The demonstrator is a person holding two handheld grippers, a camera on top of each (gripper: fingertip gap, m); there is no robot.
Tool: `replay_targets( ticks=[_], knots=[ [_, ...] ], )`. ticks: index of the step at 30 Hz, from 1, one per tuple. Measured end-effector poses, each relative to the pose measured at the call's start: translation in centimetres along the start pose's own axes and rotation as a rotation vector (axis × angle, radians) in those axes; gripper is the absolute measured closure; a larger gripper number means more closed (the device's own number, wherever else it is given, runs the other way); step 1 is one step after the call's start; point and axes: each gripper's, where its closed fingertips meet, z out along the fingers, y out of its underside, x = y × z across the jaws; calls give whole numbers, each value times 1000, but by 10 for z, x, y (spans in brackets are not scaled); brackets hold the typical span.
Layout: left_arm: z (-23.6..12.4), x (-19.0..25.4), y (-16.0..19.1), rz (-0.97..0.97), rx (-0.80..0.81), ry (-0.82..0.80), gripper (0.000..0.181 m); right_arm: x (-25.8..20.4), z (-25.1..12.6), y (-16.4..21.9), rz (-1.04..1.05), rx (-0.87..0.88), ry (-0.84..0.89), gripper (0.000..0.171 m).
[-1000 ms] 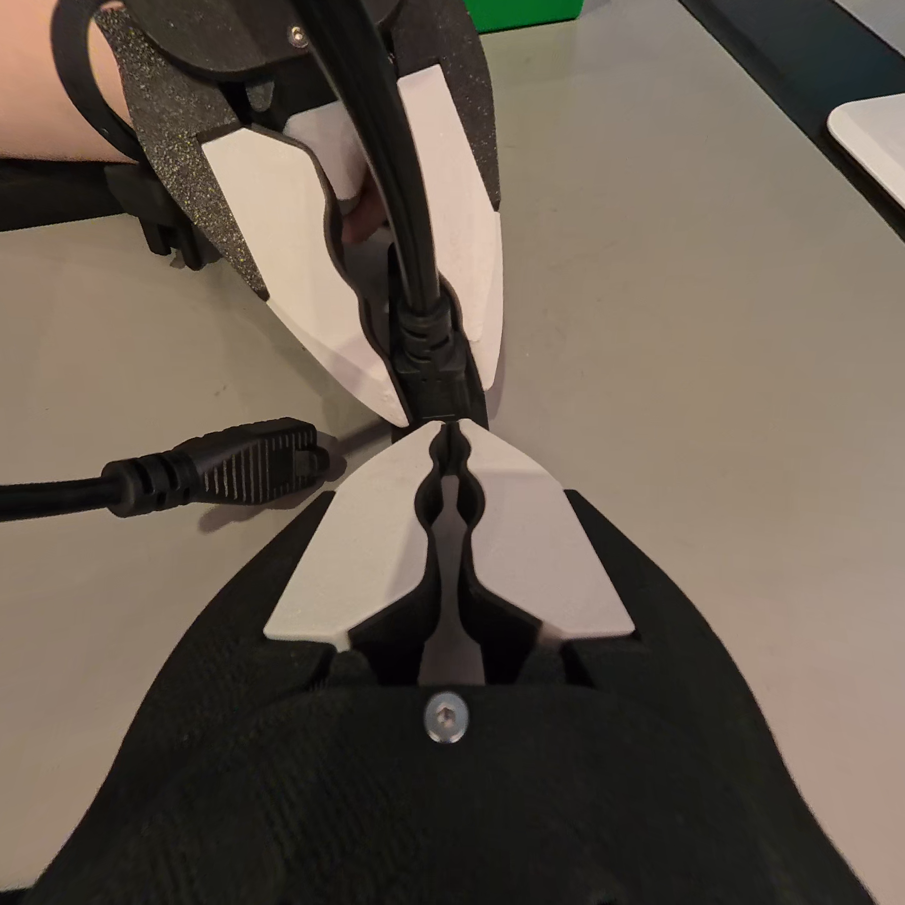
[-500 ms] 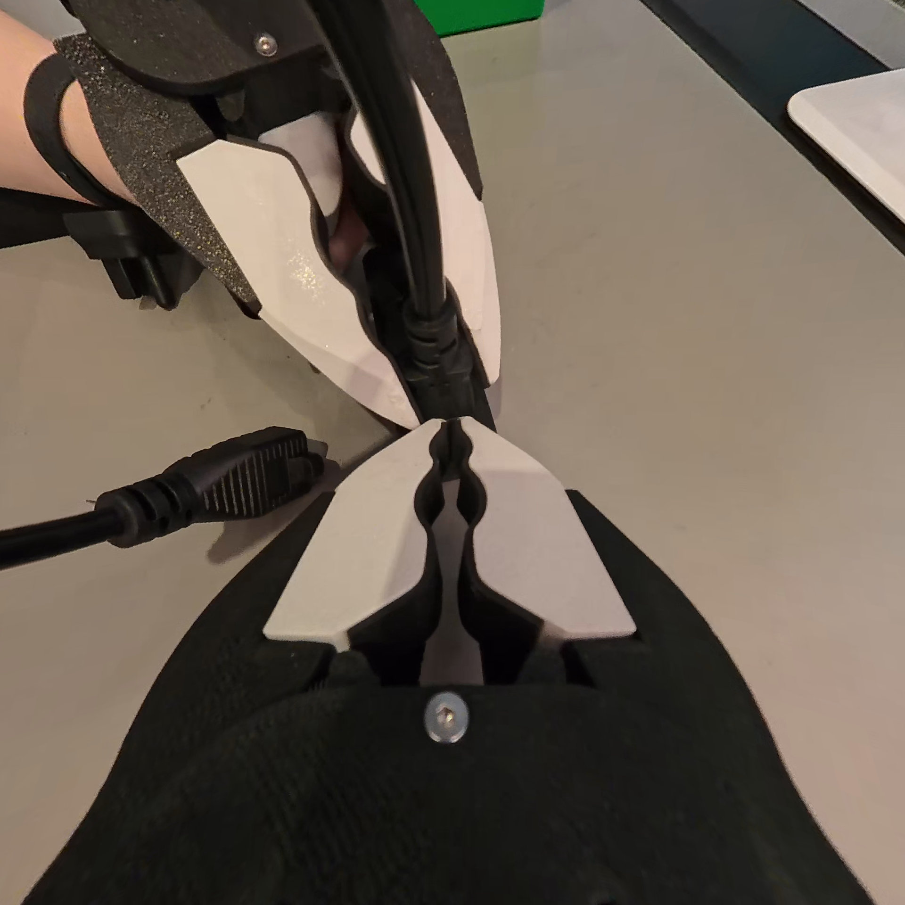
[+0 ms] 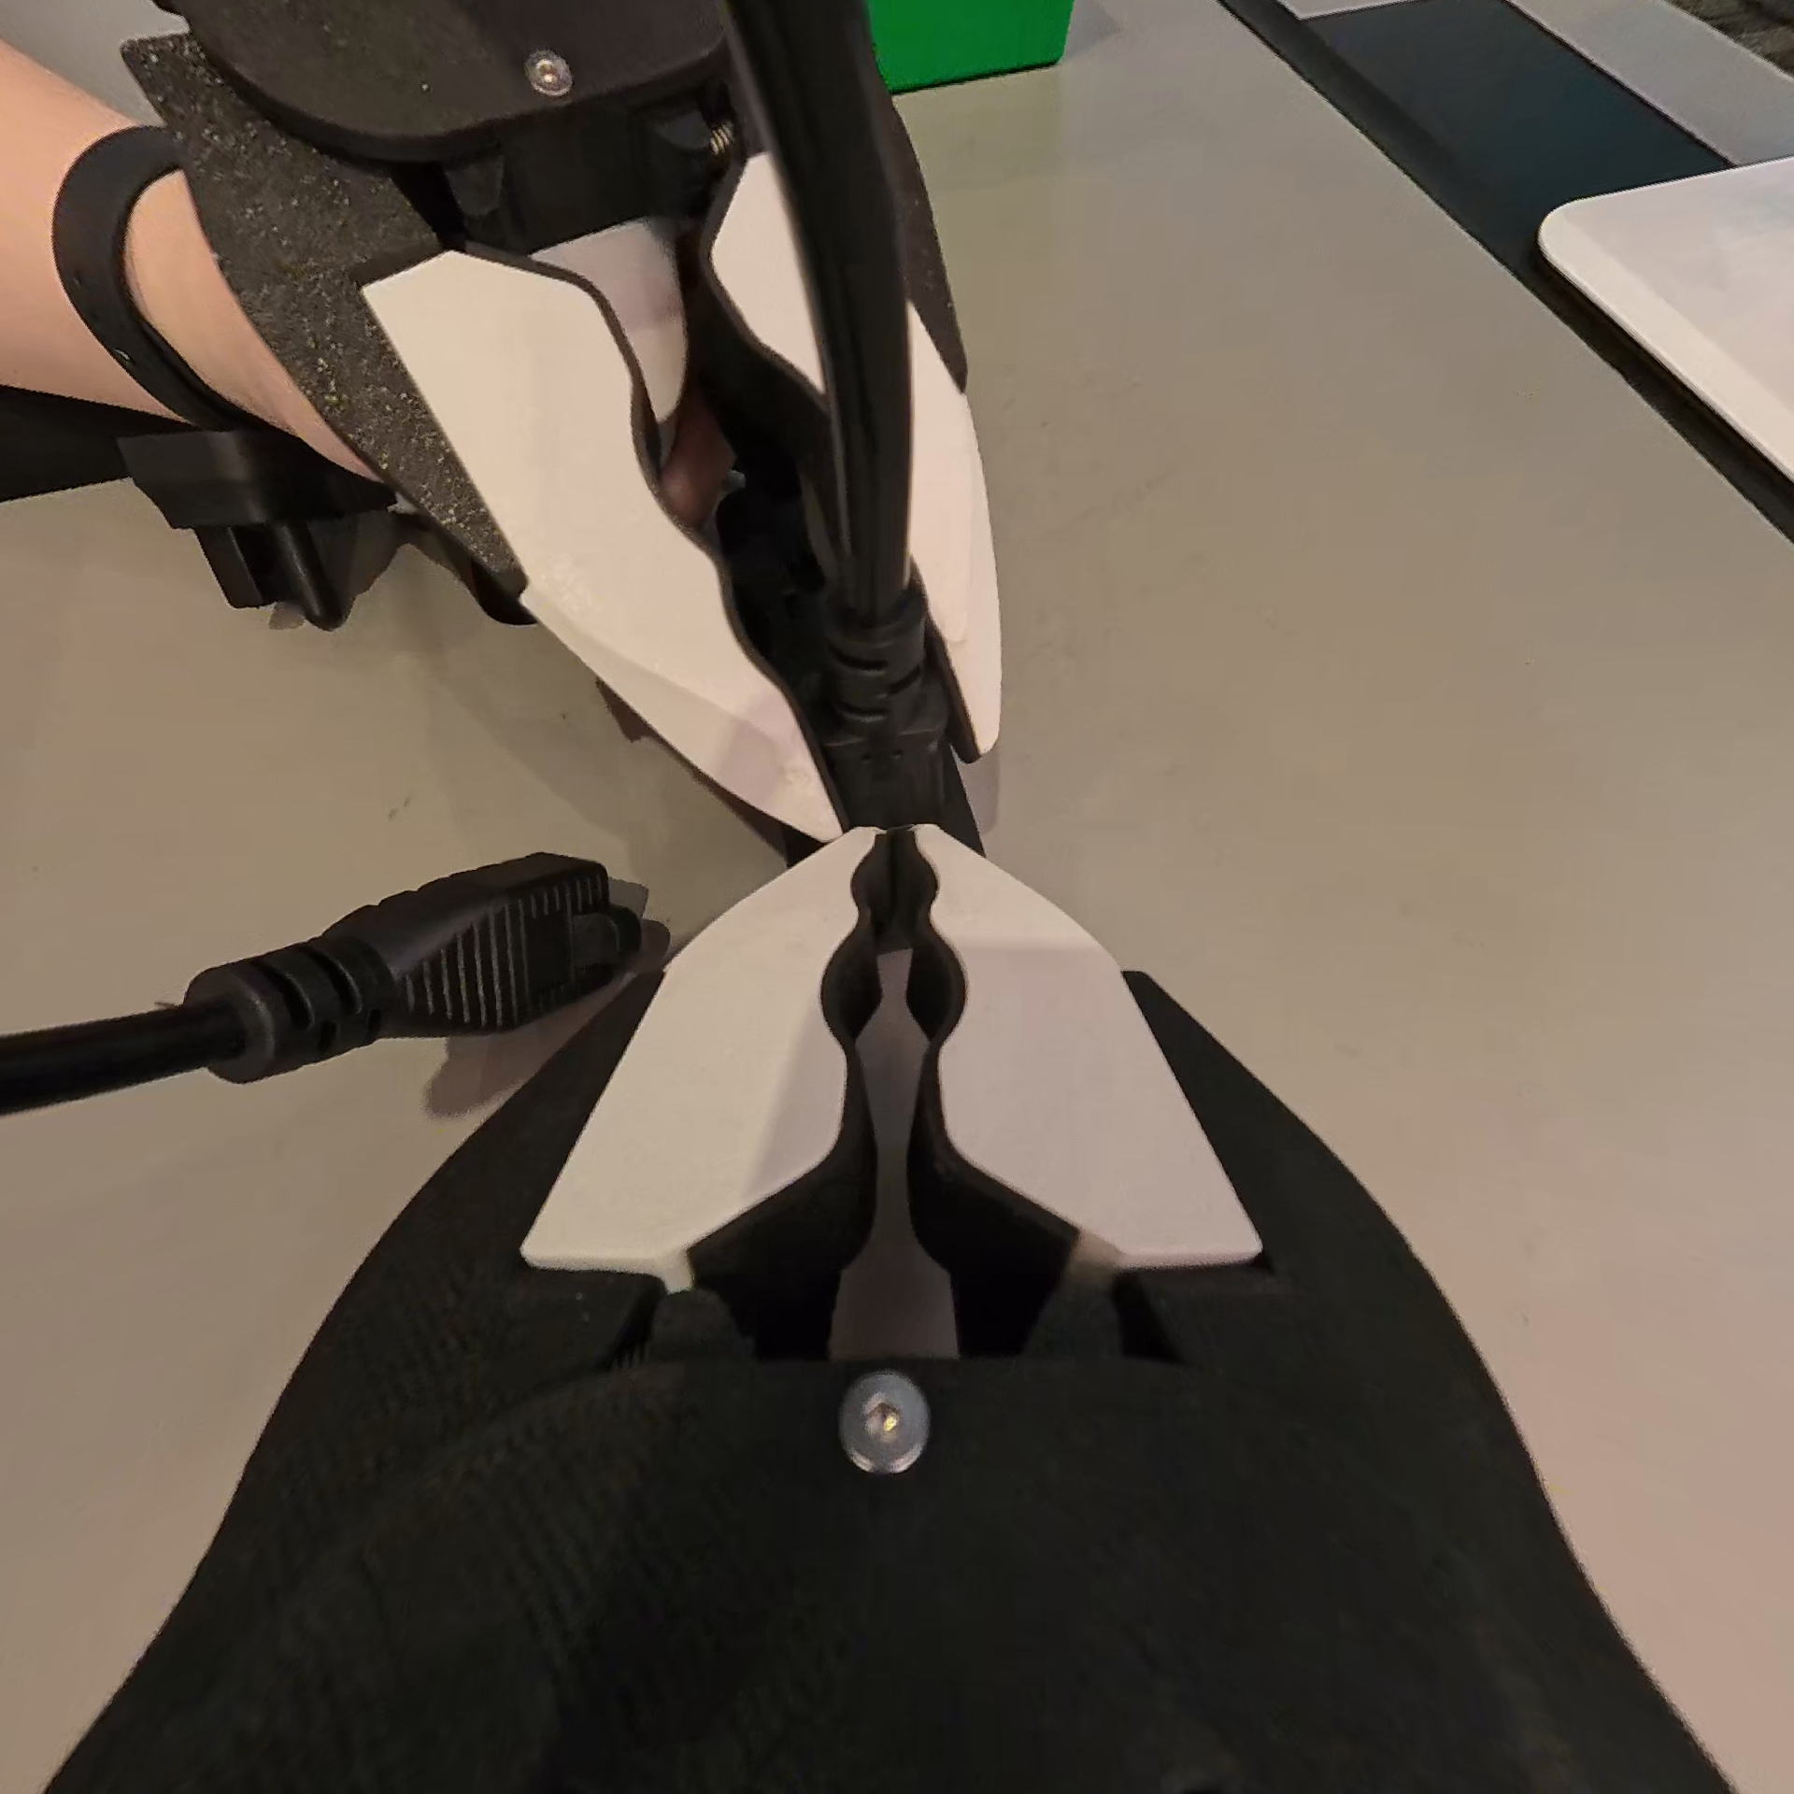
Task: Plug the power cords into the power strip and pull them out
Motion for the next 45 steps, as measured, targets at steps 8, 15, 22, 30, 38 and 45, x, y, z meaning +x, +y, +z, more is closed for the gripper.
replay_targets(
  ticks=[8,15,22,30,38,45],
  knots=[
    [-3,-1,-7,-140,50,80,158,3,0,-1,-38,2,30,167],
    [-6,2,-7,-21,25,117,160,2,1,0,-39,-4,29,167],
    [-6,7,14,140,-122,119,145,1,1,-1,-21,-1,16,168],
    [-3,2,8,64,-101,147,158,1,1,-1,-20,1,12,169],
    [-2,-6,2,-73,-63,91,159,5,1,-2,-32,8,44,168],
    [-3,-6,-4,-210,-36,162,158,7,1,-2,-95,0,71,167]
  ],
)
